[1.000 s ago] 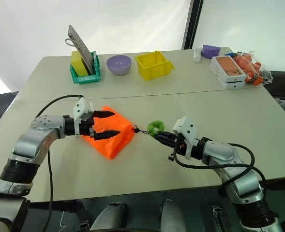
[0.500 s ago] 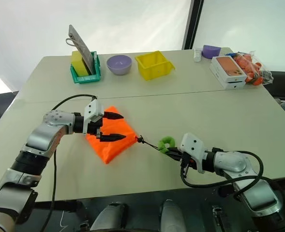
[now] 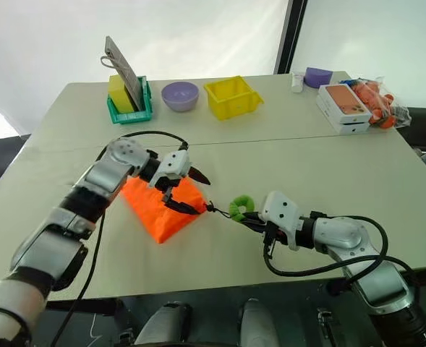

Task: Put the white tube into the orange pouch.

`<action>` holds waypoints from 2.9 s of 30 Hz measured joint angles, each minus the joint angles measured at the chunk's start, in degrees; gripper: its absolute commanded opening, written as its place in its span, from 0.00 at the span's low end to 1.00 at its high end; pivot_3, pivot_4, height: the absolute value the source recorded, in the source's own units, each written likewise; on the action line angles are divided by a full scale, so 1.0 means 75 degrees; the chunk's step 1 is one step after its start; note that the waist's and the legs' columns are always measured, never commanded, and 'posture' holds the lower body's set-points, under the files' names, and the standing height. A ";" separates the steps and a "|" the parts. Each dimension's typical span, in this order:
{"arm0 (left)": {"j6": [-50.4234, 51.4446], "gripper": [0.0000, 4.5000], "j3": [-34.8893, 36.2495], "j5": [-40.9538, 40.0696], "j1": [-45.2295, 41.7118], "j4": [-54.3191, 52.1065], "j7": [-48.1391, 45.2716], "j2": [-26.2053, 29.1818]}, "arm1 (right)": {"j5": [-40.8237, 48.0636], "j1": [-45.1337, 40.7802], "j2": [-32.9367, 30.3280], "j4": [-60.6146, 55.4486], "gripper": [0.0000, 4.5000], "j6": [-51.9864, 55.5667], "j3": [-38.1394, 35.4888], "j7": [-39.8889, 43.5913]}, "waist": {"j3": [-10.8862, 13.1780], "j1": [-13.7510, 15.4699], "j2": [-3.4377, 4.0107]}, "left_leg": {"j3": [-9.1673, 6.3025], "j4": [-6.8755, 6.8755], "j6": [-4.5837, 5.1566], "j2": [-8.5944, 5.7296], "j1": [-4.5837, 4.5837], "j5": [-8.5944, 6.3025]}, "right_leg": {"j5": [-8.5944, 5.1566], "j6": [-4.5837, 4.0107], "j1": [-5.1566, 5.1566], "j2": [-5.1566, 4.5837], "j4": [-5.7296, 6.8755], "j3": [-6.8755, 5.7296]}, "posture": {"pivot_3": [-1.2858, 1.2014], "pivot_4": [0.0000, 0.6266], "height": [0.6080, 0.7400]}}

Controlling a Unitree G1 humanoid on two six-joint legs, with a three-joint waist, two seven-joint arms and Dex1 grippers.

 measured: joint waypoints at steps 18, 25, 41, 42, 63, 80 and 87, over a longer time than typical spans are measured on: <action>-0.1549 0.99 -0.0397 0.0757 -0.0948 0.2627 -0.0558 -0.0988 | -0.0729 0.0355 0.0162 -0.0652 0.00 -0.0119 0.0457 -0.0419 | 0.0007 -0.0021 -0.0012 | -0.0004 0.0002 0.0003 0.0000 0.0003 -0.0002 | 0.0000 0.0012 0.0004 0.0000 0.0007 -0.0002 | 0.52 0.24 1.00; -0.1181 0.99 -0.0451 0.0726 -0.0956 0.2892 -0.0559 -0.1018 | -0.0954 0.0300 0.0175 -0.0650 0.00 -0.0214 0.0517 -0.0426 | 0.0007 -0.0018 -0.0012 | -0.0005 0.0003 0.0004 0.0000 0.0003 -0.0001 | 0.0001 0.0014 0.0005 0.0000 0.0012 -0.0003 | 0.52 0.24 1.00; 0.0048 0.99 -0.0988 -0.0263 -0.0975 0.2802 -0.0560 -0.1027 | -0.1283 0.0350 -0.0083 -0.0654 0.00 -0.0285 0.0330 -0.0378 | 0.0007 -0.0021 -0.0012 | -0.0006 0.0005 0.0004 0.0000 0.0005 -0.0001 | 0.0003 0.0020 0.0006 0.0000 0.0015 -0.0002 | 0.52 0.24 1.00; 0.0077 0.99 -0.1014 -0.0280 -0.0985 0.2802 -0.0560 -0.1027 | -0.1296 0.0340 -0.0083 -0.0662 0.00 -0.0250 0.0330 -0.0379 | 0.0007 -0.0021 -0.0012 | -0.0006 0.0005 0.0004 0.0000 0.0004 -0.0001 | 0.0003 0.0020 0.0006 0.0000 0.0015 -0.0002 | 0.52 0.24 1.00; -0.0276 0.06 -0.0768 -0.0202 -0.0995 0.2700 -0.0561 -0.0859 | -0.1464 -0.0239 0.0302 -0.0449 0.00 -0.0390 0.0221 -0.0814 | 0.0005 -0.0036 -0.0009 | -0.0006 0.0007 0.0005 0.0000 0.0008 -0.0001 | 0.0004 0.0020 0.0007 0.0000 0.0022 -0.0002 | 0.52 0.24 1.00; 0.0137 0.06 0.0677 -0.0190 -0.0193 0.1465 0.0222 -0.0626 | -0.1936 -0.0946 0.0824 0.0492 0.00 -0.0782 0.0062 -0.1462 | 0.0002 -0.0035 -0.0006 | -0.0008 0.0009 0.0004 0.0000 0.0014 0.0001 | 0.0006 0.0019 0.0009 0.0001 0.0032 0.0001 | 0.52 0.24 1.00; -0.0089 0.06 0.0864 -0.0104 0.0019 0.1205 0.0440 -0.0541 | -0.2147 -0.1060 0.0853 0.0612 0.00 -0.1030 0.0069 -0.1480 | 0.0002 -0.0043 -0.0005 | -0.0008 0.0010 0.0004 -0.0001 0.0015 0.0001 | 0.0007 0.0019 0.0009 0.0001 0.0034 0.0002 | 0.52 0.24 1.00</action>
